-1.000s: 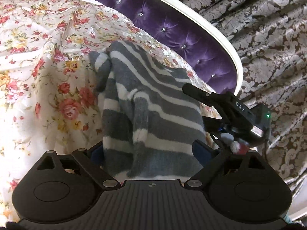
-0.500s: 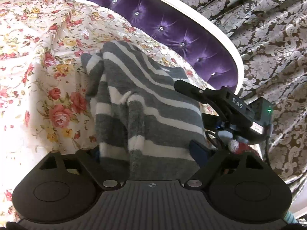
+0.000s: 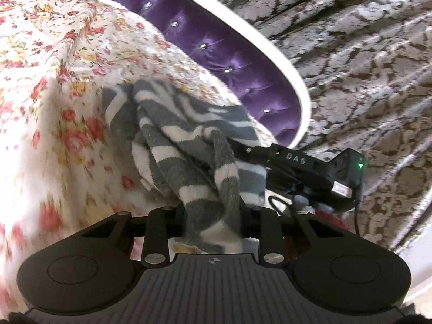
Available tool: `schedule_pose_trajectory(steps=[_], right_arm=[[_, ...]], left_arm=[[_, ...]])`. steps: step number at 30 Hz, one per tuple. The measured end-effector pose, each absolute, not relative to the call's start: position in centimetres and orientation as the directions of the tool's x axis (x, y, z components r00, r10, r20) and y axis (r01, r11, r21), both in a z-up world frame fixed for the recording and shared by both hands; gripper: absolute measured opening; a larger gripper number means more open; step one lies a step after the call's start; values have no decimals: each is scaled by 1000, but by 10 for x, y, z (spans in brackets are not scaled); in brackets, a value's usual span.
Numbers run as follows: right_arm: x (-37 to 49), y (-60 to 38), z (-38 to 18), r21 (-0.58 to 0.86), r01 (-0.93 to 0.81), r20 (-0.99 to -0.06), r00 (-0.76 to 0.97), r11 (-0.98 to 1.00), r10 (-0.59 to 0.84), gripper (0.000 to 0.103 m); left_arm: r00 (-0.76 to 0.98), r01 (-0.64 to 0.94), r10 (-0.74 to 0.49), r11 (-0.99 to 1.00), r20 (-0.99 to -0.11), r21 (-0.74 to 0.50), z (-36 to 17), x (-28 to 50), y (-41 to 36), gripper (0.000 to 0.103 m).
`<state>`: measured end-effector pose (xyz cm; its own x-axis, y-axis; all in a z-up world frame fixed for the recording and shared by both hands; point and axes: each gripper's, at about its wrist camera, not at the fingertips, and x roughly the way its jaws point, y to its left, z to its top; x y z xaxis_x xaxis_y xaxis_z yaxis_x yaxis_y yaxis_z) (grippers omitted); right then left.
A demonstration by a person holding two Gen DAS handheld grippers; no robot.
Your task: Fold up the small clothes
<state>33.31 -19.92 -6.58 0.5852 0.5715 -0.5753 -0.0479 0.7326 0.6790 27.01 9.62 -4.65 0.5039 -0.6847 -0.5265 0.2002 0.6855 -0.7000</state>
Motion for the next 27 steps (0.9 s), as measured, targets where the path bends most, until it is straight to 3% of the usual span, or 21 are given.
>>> schedule_pose_trajectory(steps=[11,16,19,22,27], right_arm=[[200,-191,-47,678,-34,-618,516,735,594,42],[164,-194,-52,621,-11,-631,586,784,508,47],[154,-202,-58,568,24,-637,645,823,422,47],[143,-205,-55,545,26,-616,691,838,379,47],[120,-201,-38,504,-21,-540,772,863,334,50]], left_arm=[[455,272,-691,708,-562,-651,-28,135,74,29],[523,186,-571,801,-633,-569,-50,99,82,29],[535,98,-482,851,-694,-516,-70,92,94,34],[567,75,-474,844,-674,-531,-73,86,102,34],[653,114,-380,905,-655,-410,-49,69,90,35]])
